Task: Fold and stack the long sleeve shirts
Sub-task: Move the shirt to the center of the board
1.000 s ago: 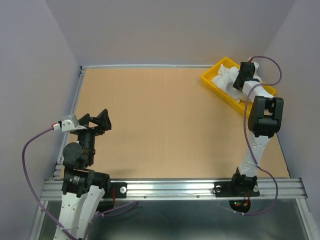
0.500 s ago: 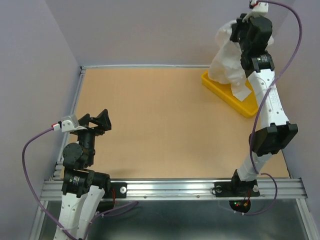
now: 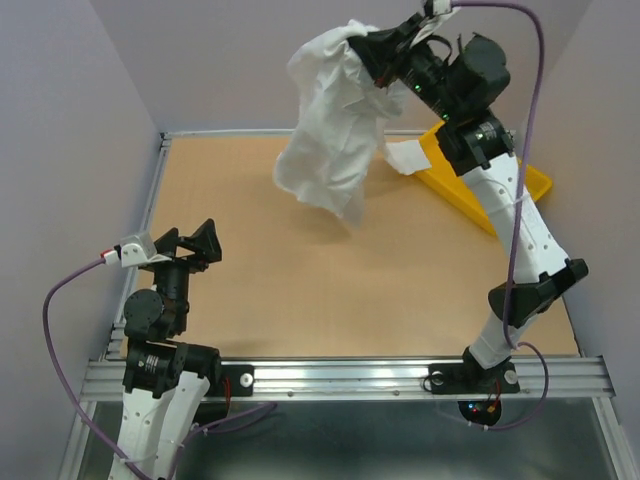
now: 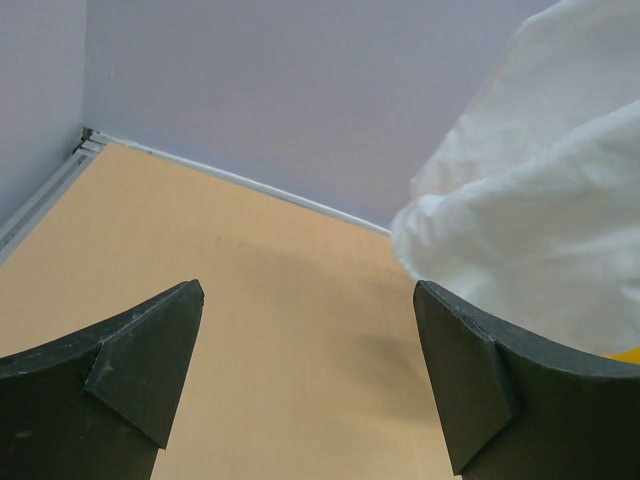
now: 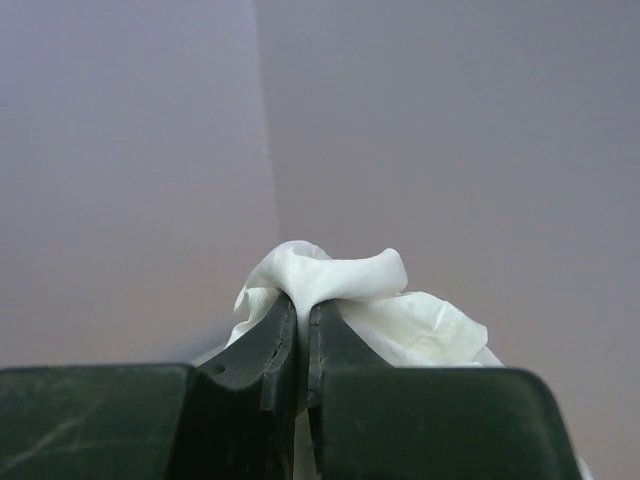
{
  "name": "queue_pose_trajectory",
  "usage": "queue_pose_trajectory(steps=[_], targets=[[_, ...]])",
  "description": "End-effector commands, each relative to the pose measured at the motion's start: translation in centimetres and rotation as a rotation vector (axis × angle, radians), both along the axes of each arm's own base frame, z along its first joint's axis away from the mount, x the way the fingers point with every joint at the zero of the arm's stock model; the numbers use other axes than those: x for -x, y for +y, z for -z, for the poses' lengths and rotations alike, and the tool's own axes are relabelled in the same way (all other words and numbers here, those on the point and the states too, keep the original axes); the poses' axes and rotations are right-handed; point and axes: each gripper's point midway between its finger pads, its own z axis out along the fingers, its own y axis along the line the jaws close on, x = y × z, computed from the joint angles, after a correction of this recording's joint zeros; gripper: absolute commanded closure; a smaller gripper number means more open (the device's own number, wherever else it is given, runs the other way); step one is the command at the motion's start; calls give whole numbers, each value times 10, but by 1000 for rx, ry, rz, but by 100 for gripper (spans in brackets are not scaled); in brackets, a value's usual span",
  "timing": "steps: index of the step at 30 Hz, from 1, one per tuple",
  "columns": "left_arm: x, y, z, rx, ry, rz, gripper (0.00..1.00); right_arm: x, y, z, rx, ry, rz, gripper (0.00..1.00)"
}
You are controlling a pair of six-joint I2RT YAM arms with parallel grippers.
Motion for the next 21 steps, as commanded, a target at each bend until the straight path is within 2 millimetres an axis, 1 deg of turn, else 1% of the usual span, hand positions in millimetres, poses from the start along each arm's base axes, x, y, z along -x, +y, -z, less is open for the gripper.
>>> queue_pose_trajectory(steps=[1,2,3,4,5,6,7,8,9,10,11,12,14,15,17,18,19,20,21], targets=[[3,0,-12,14,-50,3,1,-1,59,96,93,187,-169,93],[2,0,-11,13,-47,2,1,-3,65,126,113,255,-189,92],[3,0,-12,17,-49,2,1,1,71,151,112,338,-231,89],[3,0,-11,16,-46,2,1,4,73,174,121,399,-250,87],[3,0,-12,17,-46,-1,1,5,74,233,158,530,-252,85],[3,1,-11,17,-44,-4,1,12,68,246,153,573,-240,77],[2,2,-10,17,-39,-8,1,24,60,289,170,676,-223,73],[2,2,-10,18,-38,-8,1,26,49,303,161,713,-162,64],[1,1,-9,17,-34,-5,1,30,38,322,165,751,-116,58],[1,0,-9,20,-31,0,1,34,28,336,170,781,-72,52],[0,-1,-8,21,-27,5,1,40,16,346,177,800,-27,47],[-1,-2,-7,21,-22,9,1,49,-8,372,210,856,75,40],[-4,-4,-4,24,-9,14,1,58,-32,388,238,895,178,37],[-5,-4,-2,27,-2,15,1,63,-57,400,259,922,295,34],[-8,-6,-1,34,11,22,1,68,-79,412,283,943,397,32],[-10,-7,-1,50,18,25,1,68,-92,414,291,940,460,31],[-12,-8,-1,60,27,27,1,73,-98,419,300,951,477,31],[-19,-11,6,63,60,33,1,73,-99,419,301,950,483,30],[-21,-12,3,80,70,38,1,73,-100,420,300,951,488,30]])
